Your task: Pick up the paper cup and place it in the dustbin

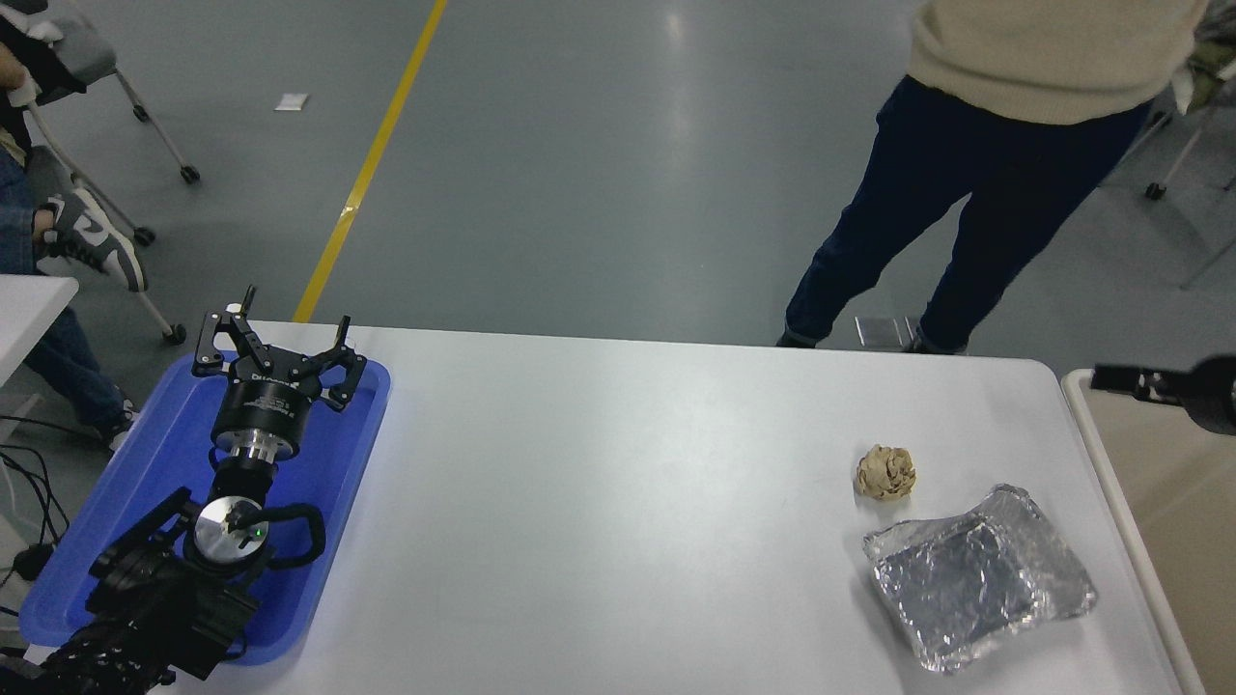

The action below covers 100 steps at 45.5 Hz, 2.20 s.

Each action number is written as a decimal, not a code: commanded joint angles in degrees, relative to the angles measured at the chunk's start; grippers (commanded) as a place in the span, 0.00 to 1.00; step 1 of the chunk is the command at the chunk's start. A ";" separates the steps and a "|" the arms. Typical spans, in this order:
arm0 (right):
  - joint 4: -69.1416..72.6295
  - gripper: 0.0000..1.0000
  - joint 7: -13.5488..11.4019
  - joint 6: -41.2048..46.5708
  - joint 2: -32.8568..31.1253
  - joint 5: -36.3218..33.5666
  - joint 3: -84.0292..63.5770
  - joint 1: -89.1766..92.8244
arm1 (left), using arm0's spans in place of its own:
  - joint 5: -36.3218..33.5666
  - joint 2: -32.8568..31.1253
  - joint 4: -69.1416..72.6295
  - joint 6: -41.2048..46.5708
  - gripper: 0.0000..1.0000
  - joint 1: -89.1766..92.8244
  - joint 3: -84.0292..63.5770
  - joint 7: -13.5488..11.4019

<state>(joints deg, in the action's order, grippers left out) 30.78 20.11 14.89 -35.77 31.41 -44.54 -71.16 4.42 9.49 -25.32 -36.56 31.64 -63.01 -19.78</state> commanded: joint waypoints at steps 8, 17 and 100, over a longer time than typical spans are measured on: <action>19.49 1.00 -5.26 1.28 -0.17 0.67 -0.63 -16.20 | -0.03 0.00 0.01 -0.01 1.00 0.00 -0.01 0.09; 28.72 1.00 -5.43 1.55 1.93 0.32 -12.84 -27.01 | -0.03 0.00 -0.08 -0.01 1.00 0.09 -0.01 0.09; 59.40 1.00 -5.00 24.31 28.92 -22.71 -35.97 -63.58 | 0.06 0.00 0.01 -0.01 1.00 -0.09 -0.09 -0.08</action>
<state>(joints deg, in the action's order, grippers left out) 90.17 14.89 38.94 -4.39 5.54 -77.67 -134.45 4.49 9.49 -25.31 -36.56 31.55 -63.10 -19.82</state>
